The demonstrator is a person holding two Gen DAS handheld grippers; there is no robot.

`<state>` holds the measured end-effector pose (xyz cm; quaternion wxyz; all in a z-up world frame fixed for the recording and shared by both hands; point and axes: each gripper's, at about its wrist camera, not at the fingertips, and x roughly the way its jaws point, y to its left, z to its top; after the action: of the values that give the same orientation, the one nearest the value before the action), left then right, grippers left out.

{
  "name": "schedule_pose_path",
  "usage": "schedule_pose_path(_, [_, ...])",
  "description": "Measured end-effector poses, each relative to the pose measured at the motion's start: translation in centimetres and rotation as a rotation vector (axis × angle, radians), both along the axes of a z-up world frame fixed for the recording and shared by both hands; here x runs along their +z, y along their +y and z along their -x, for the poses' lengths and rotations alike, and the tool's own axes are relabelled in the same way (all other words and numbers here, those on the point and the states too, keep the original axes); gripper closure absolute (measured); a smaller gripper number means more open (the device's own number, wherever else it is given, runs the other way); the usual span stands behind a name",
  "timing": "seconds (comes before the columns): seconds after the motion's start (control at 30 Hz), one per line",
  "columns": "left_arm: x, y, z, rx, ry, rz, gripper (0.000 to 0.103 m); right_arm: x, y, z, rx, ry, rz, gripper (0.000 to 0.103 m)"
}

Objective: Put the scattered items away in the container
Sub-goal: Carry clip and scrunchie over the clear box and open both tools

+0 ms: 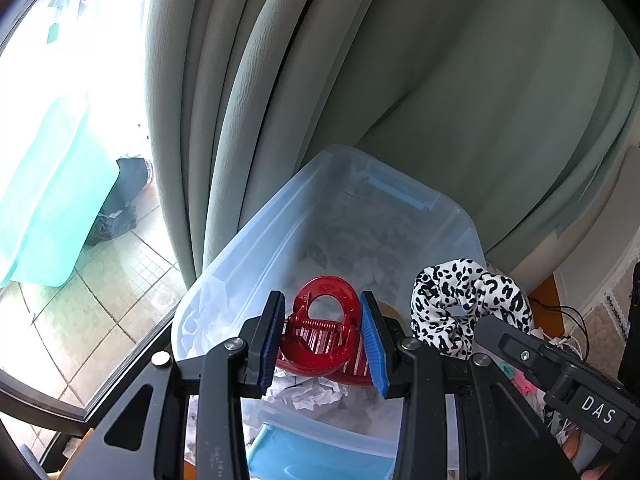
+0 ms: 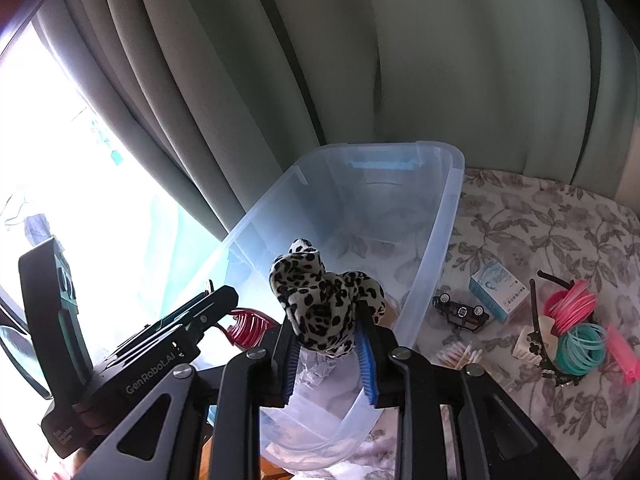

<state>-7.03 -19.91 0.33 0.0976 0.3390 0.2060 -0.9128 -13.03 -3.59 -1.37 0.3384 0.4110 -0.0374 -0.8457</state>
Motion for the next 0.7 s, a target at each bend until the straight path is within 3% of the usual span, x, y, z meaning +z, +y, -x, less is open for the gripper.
schedule_pose_path(0.1, [-1.8, 0.1, 4.8, -0.028, 0.003, 0.004, 0.064, -0.2, -0.1, 0.1, 0.002, -0.011, -0.007, 0.073])
schedule_pose_path(0.27, [-2.4, 0.2, 4.8, -0.031, -0.009, 0.01, 0.062, -0.7, -0.2, 0.3, 0.0, -0.036, -0.033, 0.071])
schedule_pose_path(0.43, [-3.1, 0.5, 5.6, -0.028, -0.01, 0.018, 0.058, -0.5, -0.6, -0.1, 0.017, -0.016, -0.043, 0.06])
schedule_pose_path(0.7, [-4.2, 1.5, 7.1, -0.036, -0.011, 0.03, 0.058, -0.1, -0.2, -0.2, 0.015, -0.013, -0.036, 0.059])
